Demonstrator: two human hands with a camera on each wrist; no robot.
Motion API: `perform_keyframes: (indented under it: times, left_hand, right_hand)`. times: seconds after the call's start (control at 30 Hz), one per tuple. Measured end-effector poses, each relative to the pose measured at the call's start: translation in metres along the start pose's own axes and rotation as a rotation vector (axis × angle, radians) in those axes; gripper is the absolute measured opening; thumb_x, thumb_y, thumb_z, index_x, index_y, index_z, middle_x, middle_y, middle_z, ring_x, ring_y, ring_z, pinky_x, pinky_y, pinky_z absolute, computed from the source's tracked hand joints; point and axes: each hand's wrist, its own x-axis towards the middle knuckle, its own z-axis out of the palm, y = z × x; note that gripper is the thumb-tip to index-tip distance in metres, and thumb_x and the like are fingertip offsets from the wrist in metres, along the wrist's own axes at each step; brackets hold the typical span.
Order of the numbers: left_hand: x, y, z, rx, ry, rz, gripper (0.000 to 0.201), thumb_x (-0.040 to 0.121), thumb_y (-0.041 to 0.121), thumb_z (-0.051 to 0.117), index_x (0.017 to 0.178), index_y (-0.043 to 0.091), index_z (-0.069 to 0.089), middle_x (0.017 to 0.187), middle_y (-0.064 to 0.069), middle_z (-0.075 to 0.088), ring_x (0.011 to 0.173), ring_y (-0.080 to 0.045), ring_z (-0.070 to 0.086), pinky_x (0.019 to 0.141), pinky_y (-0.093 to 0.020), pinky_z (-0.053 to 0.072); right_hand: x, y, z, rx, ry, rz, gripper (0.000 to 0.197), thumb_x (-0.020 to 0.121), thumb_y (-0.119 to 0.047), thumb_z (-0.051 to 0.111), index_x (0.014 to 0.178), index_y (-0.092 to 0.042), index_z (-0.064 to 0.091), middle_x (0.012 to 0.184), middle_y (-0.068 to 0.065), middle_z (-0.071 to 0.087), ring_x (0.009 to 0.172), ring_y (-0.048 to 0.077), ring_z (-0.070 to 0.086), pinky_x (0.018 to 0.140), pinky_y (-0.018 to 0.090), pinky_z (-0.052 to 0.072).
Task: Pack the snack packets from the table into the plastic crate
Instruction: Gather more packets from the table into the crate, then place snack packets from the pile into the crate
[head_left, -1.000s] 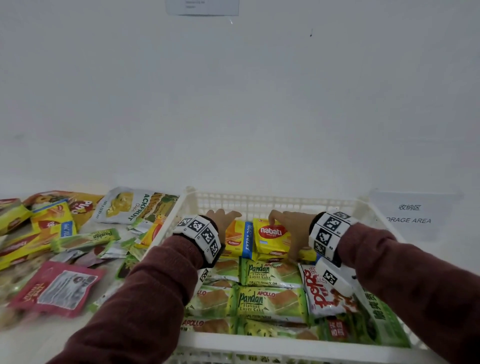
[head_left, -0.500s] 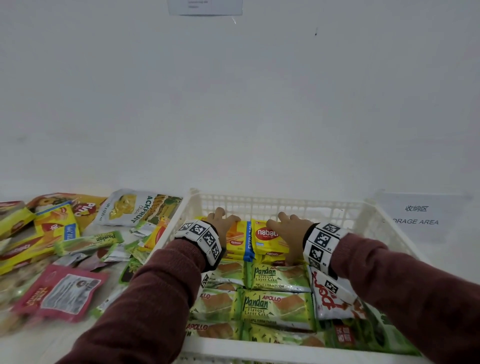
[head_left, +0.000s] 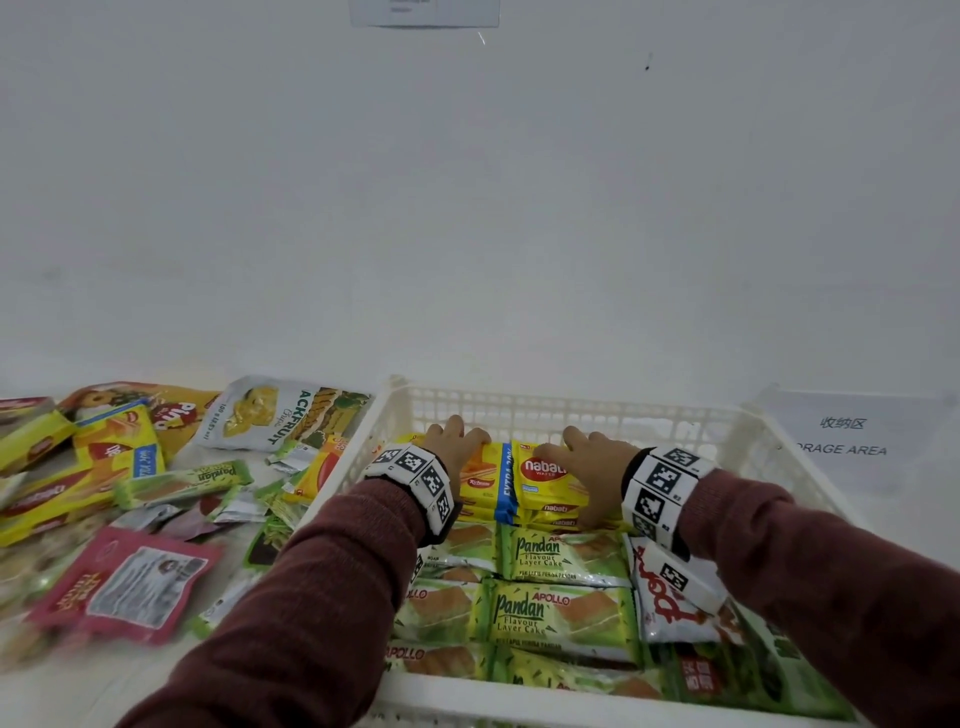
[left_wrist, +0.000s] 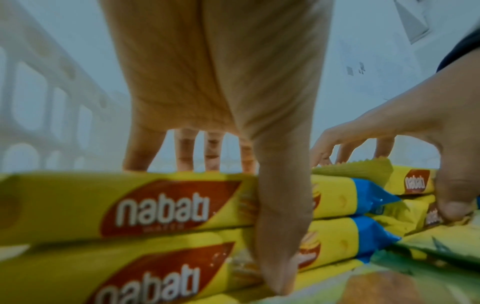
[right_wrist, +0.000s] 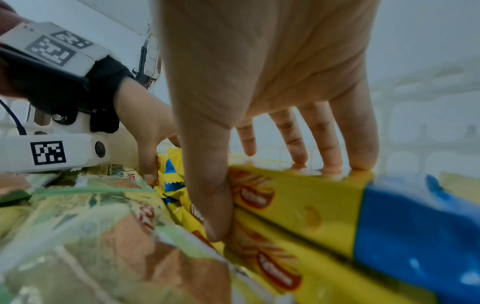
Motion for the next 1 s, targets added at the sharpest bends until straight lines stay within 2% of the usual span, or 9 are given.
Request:
perform_keyframes:
  times: [0.17, 0.27, 0.37, 0.5, 0.57, 0.7, 0.87, 1.0]
  left_hand:
    - [-0.002, -0.004, 0.002, -0.076, 0.008, 0.005, 0.094, 0.064, 0.009, 0.078, 0.14, 0.027, 0.026, 0.137, -0.008, 0.029, 0.123, -0.029, 0.038, 0.095, -0.039, 0.041]
    - [-0.005, -0.003, 0.003, -0.049, 0.021, 0.004, 0.095, 0.064, 0.012, 0.079, 0.14, 0.028, 0.024, 0.135, -0.008, 0.03, 0.122, -0.028, 0.039, 0.094, -0.038, 0.041]
    - [-0.009, 0.001, 0.002, -0.041, 0.014, 0.0, 0.099, 0.063, 0.016, 0.081, 0.141, 0.028, 0.022, 0.136, -0.009, 0.029, 0.125, -0.029, 0.036, 0.1, -0.043, 0.038]
    - [-0.017, 0.003, -0.002, -0.032, 0.032, 0.0, 0.086, 0.072, 0.018, 0.073, 0.142, 0.022, 0.023, 0.139, -0.013, 0.027, 0.13, -0.034, 0.031, 0.104, -0.048, 0.033]
    - [-0.022, 0.005, -0.005, -0.02, 0.037, -0.006, 0.083, 0.074, 0.021, 0.07, 0.142, 0.022, 0.023, 0.143, -0.014, 0.024, 0.132, -0.034, 0.029, 0.105, -0.05, 0.034]
    - [-0.028, 0.014, -0.025, -0.061, 0.066, 0.015, 0.073, 0.078, 0.022, 0.064, 0.141, 0.023, 0.028, 0.144, -0.012, 0.022, 0.134, -0.034, 0.027, 0.103, -0.053, 0.037]
    - [-0.057, 0.036, -0.078, -0.291, 0.12, 0.1, 0.063, 0.085, 0.023, 0.064, 0.141, 0.022, 0.034, 0.144, -0.01, 0.028, 0.132, -0.03, 0.031, 0.103, -0.043, 0.038]
    - [-0.106, 0.044, -0.114, -0.471, 0.269, 0.192, 0.056, 0.089, 0.018, 0.06, 0.14, 0.012, 0.037, 0.144, -0.008, 0.038, 0.13, -0.021, 0.04, 0.1, -0.027, 0.034]
  right_hand:
    - [0.001, -0.003, 0.005, -0.087, -0.056, 0.055, 0.102, 0.072, -0.043, 0.073, 0.147, -0.03, 0.005, 0.147, 0.008, 0.016, 0.133, 0.03, 0.028, 0.101, 0.044, 0.04]
    - [0.002, -0.004, 0.004, -0.062, -0.056, 0.064, 0.096, 0.076, -0.04, 0.071, 0.147, -0.031, 0.007, 0.148, 0.007, 0.016, 0.133, 0.03, 0.027, 0.102, 0.043, 0.039]
    - [0.002, -0.005, 0.0, -0.056, -0.061, 0.081, 0.096, 0.075, -0.04, 0.071, 0.146, -0.032, 0.007, 0.149, 0.006, 0.016, 0.134, 0.029, 0.027, 0.103, 0.043, 0.037]
    - [-0.002, -0.001, -0.017, 0.056, -0.159, 0.086, 0.098, 0.074, -0.04, 0.074, 0.147, -0.035, 0.008, 0.148, 0.006, 0.019, 0.135, 0.028, 0.029, 0.107, 0.041, 0.033]
    - [-0.008, 0.001, -0.027, 0.13, -0.176, 0.105, 0.092, 0.078, -0.036, 0.071, 0.147, -0.033, 0.009, 0.148, 0.006, 0.022, 0.135, 0.027, 0.03, 0.107, 0.038, 0.032]
    - [-0.028, -0.002, -0.049, 0.149, -0.099, 0.159, 0.068, 0.09, -0.032, 0.057, 0.146, -0.025, 0.02, 0.15, 0.005, 0.026, 0.138, 0.021, 0.03, 0.111, 0.033, 0.028]
    - [-0.067, -0.019, -0.078, 0.178, -0.067, 0.152, 0.051, 0.095, -0.028, 0.05, 0.141, -0.024, 0.031, 0.143, 0.003, 0.039, 0.129, 0.018, 0.04, 0.105, 0.026, 0.032]
    - [-0.097, -0.041, -0.106, 0.19, -0.004, 0.097, 0.045, 0.095, -0.028, 0.049, 0.138, -0.024, 0.037, 0.134, 0.002, 0.047, 0.114, 0.014, 0.049, 0.101, 0.024, 0.034]
